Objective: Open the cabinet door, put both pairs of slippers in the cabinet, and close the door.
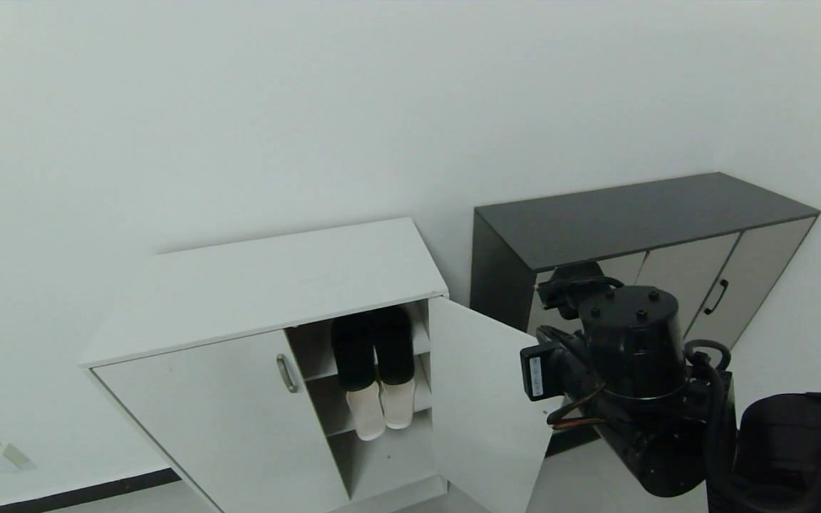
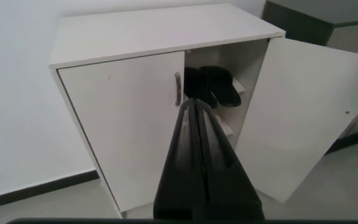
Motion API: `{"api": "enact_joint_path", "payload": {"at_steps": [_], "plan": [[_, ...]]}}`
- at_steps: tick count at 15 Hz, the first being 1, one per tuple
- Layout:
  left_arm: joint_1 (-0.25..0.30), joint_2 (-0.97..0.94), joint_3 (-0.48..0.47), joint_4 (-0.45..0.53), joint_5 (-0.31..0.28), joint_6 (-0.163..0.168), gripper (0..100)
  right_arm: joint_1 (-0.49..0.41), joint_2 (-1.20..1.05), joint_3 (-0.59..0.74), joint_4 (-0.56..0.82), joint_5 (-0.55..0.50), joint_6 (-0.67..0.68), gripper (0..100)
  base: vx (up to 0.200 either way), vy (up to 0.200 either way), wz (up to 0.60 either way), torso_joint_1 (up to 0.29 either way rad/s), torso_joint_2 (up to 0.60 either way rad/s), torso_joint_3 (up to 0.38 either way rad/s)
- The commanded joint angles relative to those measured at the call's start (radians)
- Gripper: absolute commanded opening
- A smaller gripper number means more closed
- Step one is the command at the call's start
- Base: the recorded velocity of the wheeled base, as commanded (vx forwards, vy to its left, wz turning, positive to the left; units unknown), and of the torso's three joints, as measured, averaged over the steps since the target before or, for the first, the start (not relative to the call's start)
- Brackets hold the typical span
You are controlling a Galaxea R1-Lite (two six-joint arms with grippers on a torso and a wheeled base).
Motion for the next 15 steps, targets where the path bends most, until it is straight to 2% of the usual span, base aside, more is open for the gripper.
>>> {"api": "enact_joint_path", "payload": {"at_steps": [1, 6, 8, 9, 10, 12, 13, 15], "plan": [[0.0, 0.0, 0.0, 0.0, 0.0, 0.0, 0, 0.002, 0.003, 0.0, 0.0, 0.0, -0.001, 0, -0.2, 0.0, 0.0, 0.017, 0.0, 0.002], [0.0, 0.0, 0.0, 0.0, 0.0, -0.002, 0, -0.025, -0.019, -0.003, -0.009, 0.003, -0.016, 0, -0.2, 0.0, 0.0, -0.003, 0.0, 0.0], [0.0, 0.0, 0.0, 0.0, 0.0, 0.0, 0, -0.061, -0.016, -0.014, -0.009, 0.019, -0.037, 0, 0.0, 0.0, 0.0, 0.0, 0.0, 0.0], [0.0, 0.0, 0.0, 0.0, 0.0, 0.0, 0, -0.136, 0.014, -0.074, 0.0, 0.089, -0.044, 0, 0.0, 0.0, 0.0, 0.0, 0.0, 0.0], [0.0, 0.0, 0.0, 0.0, 0.0, 0.0, 0, -0.211, 0.067, -0.147, 0.021, 0.106, -0.042, 0, 0.0, 0.0, 0.0, 0.0, 0.0, 0.0], [0.0, 0.0, 0.0, 0.0, 0.0, 0.0, 0, -0.28, 0.126, -0.242, 0.043, 0.138, -0.033, 0, 0.0, 0.0, 0.0, 0.0, 0.0, 0.0], [0.0, 0.0, 0.0, 0.0, 0.0, 0.0, 0, -0.283, 0.127, -0.245, 0.043, 0.143, -0.031, 0, 0.0, 0.0, 0.0, 0.0, 0.0, 0.0], [0.0, 0.0, 0.0, 0.0, 0.0, 0.0, 0, -0.338, 0.193, -0.36, 0.12, 0.184, -0.019, 0, 0.0, 0.0, 0.0, 0.0, 0.0, 0.0]]}}
